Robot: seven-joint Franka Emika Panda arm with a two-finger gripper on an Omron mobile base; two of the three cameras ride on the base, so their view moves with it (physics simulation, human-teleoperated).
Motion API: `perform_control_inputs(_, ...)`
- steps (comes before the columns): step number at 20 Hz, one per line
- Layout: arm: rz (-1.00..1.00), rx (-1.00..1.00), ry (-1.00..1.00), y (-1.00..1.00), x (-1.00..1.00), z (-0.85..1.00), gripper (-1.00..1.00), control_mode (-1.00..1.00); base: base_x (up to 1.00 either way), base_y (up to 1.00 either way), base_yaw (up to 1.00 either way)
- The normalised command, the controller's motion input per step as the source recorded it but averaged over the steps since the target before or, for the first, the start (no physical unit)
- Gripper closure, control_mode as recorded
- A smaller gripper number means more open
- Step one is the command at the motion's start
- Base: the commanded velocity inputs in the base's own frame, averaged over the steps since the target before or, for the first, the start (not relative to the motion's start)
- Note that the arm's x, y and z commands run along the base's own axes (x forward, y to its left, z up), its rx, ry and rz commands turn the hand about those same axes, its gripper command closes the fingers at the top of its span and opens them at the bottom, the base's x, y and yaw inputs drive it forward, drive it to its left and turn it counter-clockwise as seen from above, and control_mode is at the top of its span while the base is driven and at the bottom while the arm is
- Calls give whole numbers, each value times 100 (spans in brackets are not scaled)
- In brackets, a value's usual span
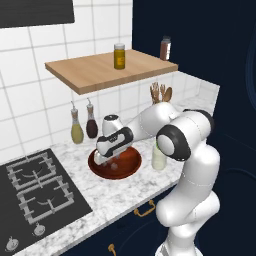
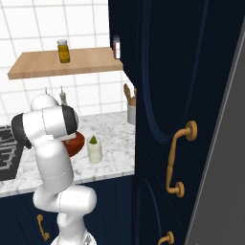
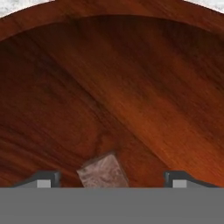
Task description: Grab a lemon wedge from the fridge and one ice cube from the ice bowl, and put them in the glass of lemonade.
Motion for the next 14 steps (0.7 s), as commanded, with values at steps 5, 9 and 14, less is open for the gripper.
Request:
perform_control_inputs(5,0,0,0,0,0,0,100,-100,0,0,0)
perform_control_inputs(9,0,0,0,0,0,0,100,-100,0,0,0)
perform_control_inputs(14,0,0,0,0,-2,0,100,-100,0,0,0)
